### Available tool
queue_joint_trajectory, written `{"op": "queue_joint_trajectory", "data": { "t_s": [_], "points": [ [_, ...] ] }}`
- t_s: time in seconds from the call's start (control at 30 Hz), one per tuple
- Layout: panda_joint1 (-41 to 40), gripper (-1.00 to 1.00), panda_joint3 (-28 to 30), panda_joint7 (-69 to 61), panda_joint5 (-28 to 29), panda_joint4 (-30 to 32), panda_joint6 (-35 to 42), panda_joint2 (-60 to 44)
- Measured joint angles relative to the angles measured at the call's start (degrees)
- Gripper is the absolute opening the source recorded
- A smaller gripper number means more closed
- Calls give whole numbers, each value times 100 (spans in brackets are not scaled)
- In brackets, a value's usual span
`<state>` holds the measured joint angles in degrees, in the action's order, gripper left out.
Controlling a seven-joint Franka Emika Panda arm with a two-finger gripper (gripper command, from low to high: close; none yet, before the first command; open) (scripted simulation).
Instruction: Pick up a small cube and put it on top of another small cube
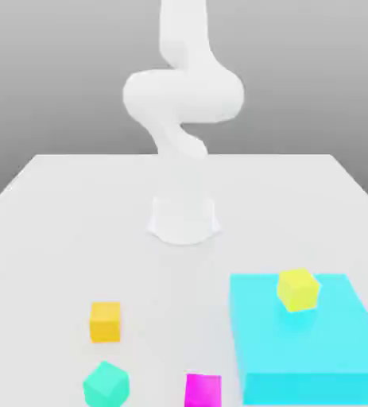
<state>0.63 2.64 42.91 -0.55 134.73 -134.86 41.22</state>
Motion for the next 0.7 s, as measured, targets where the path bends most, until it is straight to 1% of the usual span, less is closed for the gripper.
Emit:
{"op": "queue_joint_trajectory", "data": {
  "t_s": [0.2,0.43,0.57,0.63,0.7],
  "points": [
    [142,0,691,-824,-172,787,-848,-1303],
    [169,0,1325,-1793,-397,1692,-1825,-2818],
    [49,0,1556,-2274,-436,2201,-2372,-3646],
    [-115,0,1629,-2433,-346,2456,-2646,-4046],
    [-211,0,1638,-2595,-370,2582,-2904,-4395]
  ]
}}
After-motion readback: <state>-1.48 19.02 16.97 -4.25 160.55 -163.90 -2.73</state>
